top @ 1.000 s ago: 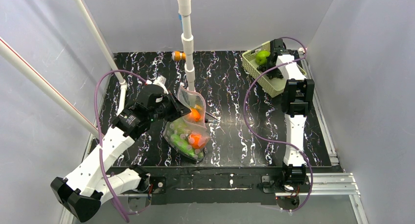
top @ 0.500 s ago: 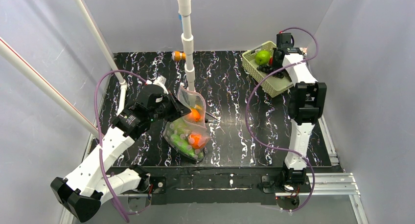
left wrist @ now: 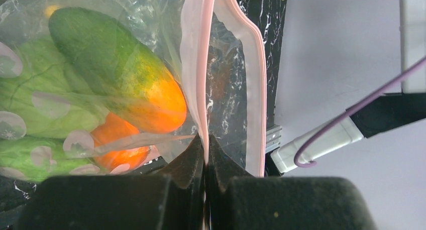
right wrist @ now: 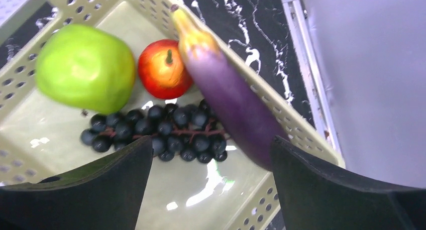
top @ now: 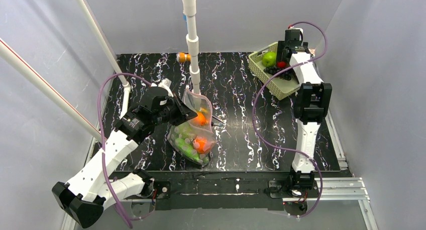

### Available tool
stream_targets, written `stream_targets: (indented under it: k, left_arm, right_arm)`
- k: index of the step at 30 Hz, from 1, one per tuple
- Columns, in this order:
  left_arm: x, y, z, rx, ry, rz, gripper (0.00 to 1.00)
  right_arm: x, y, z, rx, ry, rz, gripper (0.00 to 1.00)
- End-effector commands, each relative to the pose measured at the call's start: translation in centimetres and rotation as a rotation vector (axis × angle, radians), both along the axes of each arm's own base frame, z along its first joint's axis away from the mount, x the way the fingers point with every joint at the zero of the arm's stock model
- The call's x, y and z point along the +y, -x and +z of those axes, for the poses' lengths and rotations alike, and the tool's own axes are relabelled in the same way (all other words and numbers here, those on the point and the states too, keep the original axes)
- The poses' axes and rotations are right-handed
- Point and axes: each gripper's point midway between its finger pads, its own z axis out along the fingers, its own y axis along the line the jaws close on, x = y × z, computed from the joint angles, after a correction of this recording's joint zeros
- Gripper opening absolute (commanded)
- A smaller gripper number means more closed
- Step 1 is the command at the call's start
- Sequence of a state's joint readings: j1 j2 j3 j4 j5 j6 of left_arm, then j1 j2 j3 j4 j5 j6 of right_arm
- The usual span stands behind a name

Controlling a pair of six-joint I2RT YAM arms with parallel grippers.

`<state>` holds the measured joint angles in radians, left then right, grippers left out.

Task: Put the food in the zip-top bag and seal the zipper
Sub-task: Pick up the fake vegetable from the bin.

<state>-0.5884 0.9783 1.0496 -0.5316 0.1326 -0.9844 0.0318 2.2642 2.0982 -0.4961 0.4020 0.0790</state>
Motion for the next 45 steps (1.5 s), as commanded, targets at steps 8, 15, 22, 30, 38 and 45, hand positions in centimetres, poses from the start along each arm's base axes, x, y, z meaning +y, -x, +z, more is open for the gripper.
stream_targets:
  k: [8,15,22,30,38,45]
  left_arm:
    - [-1.4,-0.4,-0.1,0.062,-0.017,-0.057,0.0]
    - [-2.6,-0.5,-0.5,0.109,0.009,-0.09,0.0]
    - [-1.7,-0.2,0.2,0.074,0.003,-0.061,0.0]
    - [-1.9,0.0,0.1,0.088,0.004,-0.077,0.0]
    - [-1.8,-0.2,-0.2,0.096,-0.019,-0.078,0.0]
    - [-1.9,-0.1,0.4,0.093,-0.018,-0.085,0.0]
  right_arm:
    - [-6.8,-1.4,-1.1,0.024,0.241,-0.086,0.89]
    - [-7.0,-2.2,-2.6,0.051,0.205,-0.064,0.69]
    - [-6.3,-1.7,-3.4,0.085,0.193,-0.036,0.76]
    - [-7.2,-2.3,-3.7,0.11,0.268,-0.047,0.68]
    - [-6.7,-3.1,-3.2,0.08,0.262,-0.024,0.73]
    - [-8.5,-1.9,-4.9,0.183,0.384,-0.074,0.83]
